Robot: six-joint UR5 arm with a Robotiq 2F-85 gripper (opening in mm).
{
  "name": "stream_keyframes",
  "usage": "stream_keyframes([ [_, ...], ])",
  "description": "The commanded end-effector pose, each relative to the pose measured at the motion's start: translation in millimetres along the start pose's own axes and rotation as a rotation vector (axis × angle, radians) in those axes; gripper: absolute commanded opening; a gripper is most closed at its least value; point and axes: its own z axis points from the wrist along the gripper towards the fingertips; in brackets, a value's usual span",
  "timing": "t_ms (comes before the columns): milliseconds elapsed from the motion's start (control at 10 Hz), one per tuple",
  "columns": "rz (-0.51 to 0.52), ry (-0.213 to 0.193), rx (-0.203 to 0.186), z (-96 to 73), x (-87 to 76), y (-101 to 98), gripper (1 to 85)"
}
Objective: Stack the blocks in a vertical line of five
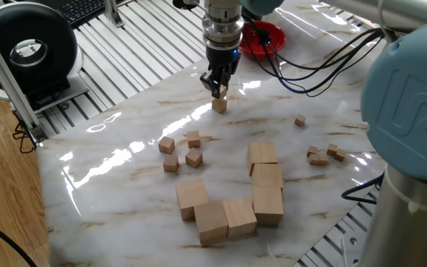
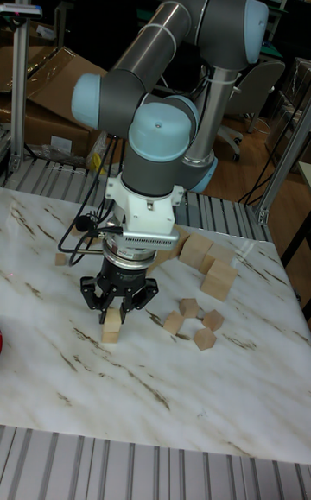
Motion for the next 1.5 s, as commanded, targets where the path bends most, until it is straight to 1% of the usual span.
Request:
stream_keyframes([
  [0,0.006,-0.008,-0.016,-0.2,1.4,-0.9,21.3],
  [600,0.006,-0.009,-0.024,-0.4,-0.4,7.1,23.0],
  [1400,0.007,-0.013,-0.031,3.1,-2.0,5.8,22.7],
])
